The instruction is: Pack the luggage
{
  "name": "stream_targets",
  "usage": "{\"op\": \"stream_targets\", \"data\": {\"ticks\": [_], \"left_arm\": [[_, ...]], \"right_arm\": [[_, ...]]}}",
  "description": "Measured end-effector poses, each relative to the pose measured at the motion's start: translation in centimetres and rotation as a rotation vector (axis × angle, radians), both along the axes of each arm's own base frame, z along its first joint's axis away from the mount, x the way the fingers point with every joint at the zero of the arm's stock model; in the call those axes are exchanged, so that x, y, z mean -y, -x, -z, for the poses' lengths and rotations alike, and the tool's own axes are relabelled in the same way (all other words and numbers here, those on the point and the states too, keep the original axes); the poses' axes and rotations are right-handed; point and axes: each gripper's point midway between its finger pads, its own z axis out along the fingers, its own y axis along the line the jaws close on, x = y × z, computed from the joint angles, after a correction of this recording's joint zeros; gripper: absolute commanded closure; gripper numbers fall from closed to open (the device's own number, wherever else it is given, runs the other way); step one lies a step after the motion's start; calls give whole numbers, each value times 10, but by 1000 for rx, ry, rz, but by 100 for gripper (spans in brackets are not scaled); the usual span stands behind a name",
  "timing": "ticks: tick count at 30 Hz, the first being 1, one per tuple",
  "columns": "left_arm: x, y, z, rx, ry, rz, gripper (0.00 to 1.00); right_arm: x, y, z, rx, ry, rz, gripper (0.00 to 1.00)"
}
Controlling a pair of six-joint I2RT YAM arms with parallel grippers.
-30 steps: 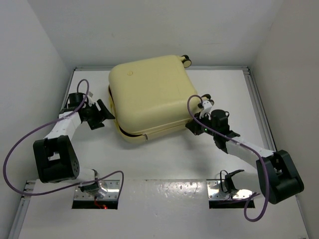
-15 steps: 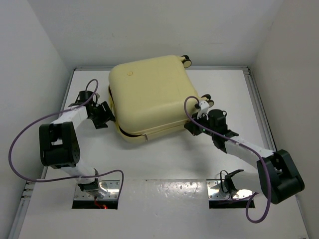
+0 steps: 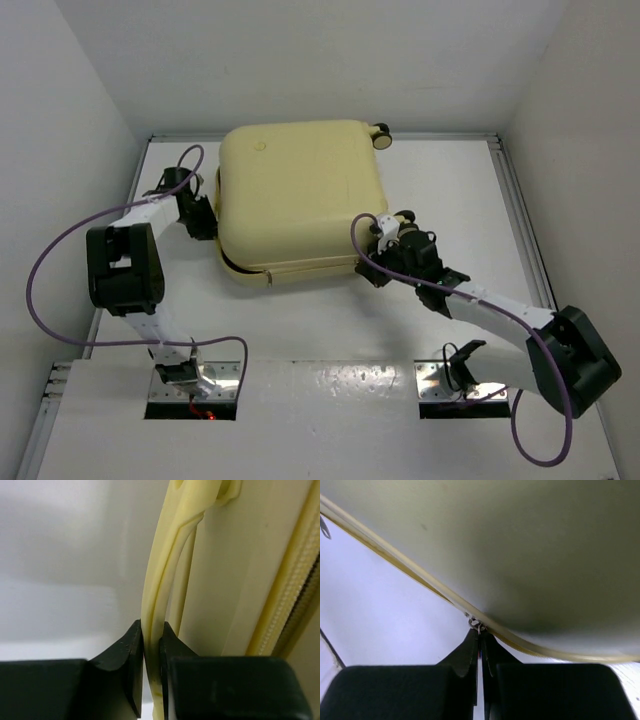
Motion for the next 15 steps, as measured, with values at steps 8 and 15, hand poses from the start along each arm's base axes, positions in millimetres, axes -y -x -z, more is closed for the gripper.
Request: {"op": "stream_targets", "data": {"ticks": [8, 15], "left_arm": [[-14, -4, 1, -71, -41, 71, 100], [-25, -14, 3, -120, 10, 97, 100]], "right_arm": [[36, -5, 3, 63, 79, 97, 100], [71, -15, -6, 113, 90, 168, 100]]}}
